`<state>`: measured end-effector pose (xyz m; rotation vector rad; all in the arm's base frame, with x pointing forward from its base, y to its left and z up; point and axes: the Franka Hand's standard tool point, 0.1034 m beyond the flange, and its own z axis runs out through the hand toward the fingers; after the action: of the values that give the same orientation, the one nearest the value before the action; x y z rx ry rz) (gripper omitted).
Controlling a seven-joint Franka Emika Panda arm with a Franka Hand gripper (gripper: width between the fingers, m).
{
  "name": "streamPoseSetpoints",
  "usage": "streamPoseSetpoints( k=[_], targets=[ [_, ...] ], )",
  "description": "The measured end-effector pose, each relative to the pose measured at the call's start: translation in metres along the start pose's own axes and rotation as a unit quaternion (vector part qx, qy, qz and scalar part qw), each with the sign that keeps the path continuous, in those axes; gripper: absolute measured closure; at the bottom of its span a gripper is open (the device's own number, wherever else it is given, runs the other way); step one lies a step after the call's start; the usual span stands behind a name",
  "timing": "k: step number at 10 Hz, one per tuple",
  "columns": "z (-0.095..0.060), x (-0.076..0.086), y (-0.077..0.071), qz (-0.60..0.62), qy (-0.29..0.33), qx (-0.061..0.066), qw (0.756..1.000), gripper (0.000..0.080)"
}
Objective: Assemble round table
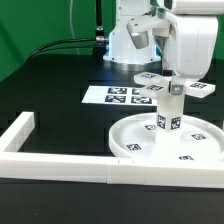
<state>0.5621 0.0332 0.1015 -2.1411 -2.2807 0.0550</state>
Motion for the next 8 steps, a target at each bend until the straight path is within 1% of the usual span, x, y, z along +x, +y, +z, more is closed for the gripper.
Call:
streamPoseSetpoints(
  k=[2,3,4,5,6,7,8],
  targets=[
    [0.0000,-0.0004,0.0000,0.011,0.000,0.000,1.000,0.0356],
    [0.0001,-0.0003,-0.0001,0.051,0.000,0.000,0.999,0.0356],
    [0.0004,-0.0001,-0.0007,0.138,0.004,0.002,0.990,0.0356],
    [0.0008,0.0005,-0.0016,0.210,0.004,0.004,0.978,0.0354],
    [0.0010,0.0015,-0.0017,0.282,0.006,0.004,0.959,0.0354],
    [0.0012,0.0019,-0.0013,0.336,0.006,0.002,0.942,0.0354],
    [0.0011,0.0030,-0.0002,0.369,0.009,-0.004,0.929,0.0354]
  ],
)
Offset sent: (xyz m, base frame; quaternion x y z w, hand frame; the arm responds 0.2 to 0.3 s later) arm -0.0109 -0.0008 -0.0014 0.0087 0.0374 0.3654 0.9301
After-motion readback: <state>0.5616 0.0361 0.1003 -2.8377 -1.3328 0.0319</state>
